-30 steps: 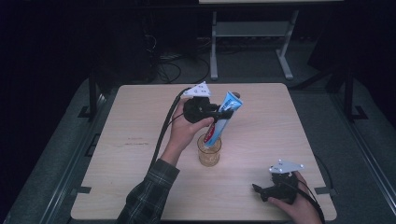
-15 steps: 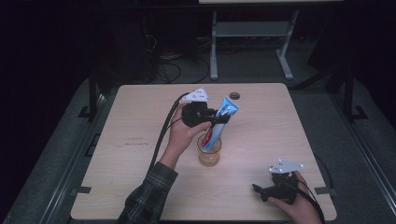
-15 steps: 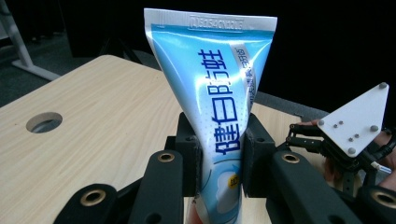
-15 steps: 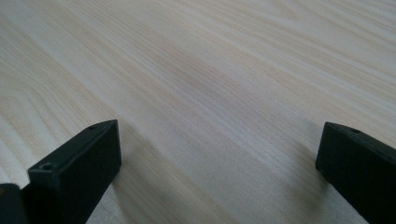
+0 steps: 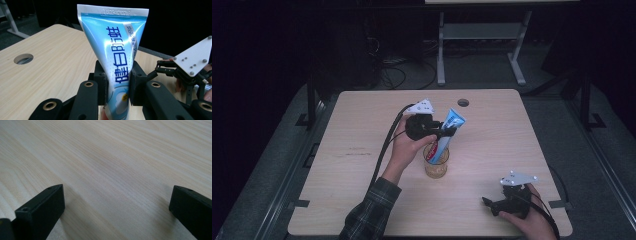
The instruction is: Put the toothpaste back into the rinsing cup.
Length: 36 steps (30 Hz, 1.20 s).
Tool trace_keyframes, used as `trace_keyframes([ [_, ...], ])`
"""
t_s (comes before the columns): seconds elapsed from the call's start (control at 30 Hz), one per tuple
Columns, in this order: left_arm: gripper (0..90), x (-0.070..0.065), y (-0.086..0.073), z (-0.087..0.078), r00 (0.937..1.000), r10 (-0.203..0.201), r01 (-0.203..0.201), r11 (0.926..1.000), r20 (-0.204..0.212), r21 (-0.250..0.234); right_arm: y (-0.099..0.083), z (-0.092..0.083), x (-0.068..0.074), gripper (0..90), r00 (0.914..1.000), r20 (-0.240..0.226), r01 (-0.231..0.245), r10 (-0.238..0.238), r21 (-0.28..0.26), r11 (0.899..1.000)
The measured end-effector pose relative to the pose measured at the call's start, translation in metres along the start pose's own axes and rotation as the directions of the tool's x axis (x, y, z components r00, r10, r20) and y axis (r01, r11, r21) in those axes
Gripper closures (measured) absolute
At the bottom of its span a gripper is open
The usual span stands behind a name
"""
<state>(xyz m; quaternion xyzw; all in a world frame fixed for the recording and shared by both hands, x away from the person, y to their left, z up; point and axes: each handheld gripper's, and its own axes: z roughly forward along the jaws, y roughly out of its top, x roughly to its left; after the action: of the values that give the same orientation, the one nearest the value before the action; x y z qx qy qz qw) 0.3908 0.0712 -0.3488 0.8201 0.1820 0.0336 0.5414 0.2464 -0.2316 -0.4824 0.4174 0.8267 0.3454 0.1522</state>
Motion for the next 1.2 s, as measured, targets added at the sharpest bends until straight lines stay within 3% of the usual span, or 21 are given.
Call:
trace_keyframes([
  [1.2, 71.6, -0.002, -0.028, -0.003, 0.9999, -0.012, 0.013, 0.9996, -0.006, 0.026, 0.000, 0.000, 0.000, 0.0, 1.0000, -0.001, 0.004, -0.004, -0.001, 1.000],
])
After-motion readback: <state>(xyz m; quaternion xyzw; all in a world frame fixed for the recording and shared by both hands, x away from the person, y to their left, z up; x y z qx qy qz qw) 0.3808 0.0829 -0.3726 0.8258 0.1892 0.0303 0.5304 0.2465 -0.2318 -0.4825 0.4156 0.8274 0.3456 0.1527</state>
